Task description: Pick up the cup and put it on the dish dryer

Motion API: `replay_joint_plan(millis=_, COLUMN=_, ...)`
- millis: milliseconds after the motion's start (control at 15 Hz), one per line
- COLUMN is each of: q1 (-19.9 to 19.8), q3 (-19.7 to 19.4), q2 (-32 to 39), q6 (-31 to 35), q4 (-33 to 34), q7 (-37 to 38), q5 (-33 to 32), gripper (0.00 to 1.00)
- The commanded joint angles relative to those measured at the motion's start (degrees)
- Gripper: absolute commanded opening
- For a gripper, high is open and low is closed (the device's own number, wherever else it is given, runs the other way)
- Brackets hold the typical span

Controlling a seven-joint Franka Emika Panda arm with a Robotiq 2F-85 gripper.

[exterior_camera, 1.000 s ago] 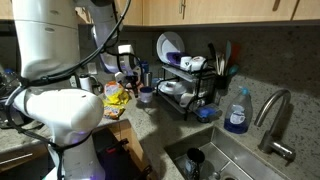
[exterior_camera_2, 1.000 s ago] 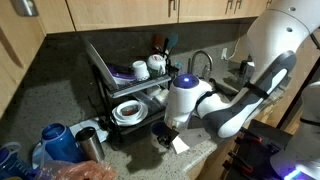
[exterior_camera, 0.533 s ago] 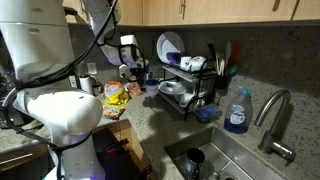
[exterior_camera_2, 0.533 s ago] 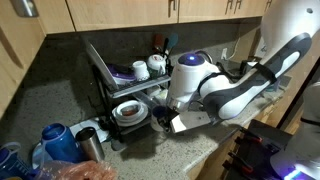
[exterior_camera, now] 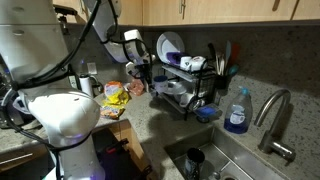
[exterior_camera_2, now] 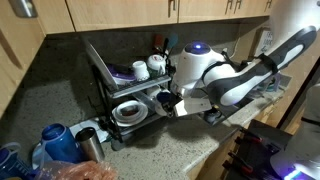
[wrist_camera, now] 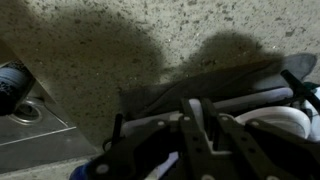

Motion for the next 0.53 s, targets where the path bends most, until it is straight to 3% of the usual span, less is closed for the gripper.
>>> replay_joint_plan(millis=0, q1=-3.29, q3=0.76, q2=-1.38, q6=0.41, q4=-0.75, q7=3.21, q5=-4.05, gripper=0.04)
replay_joint_plan(millis=467, q1=-5.96, q3=0.59, q2=1.04, q6=0.41, q4=1.32, q7=8.25, q5=-12.20, gripper=0.04)
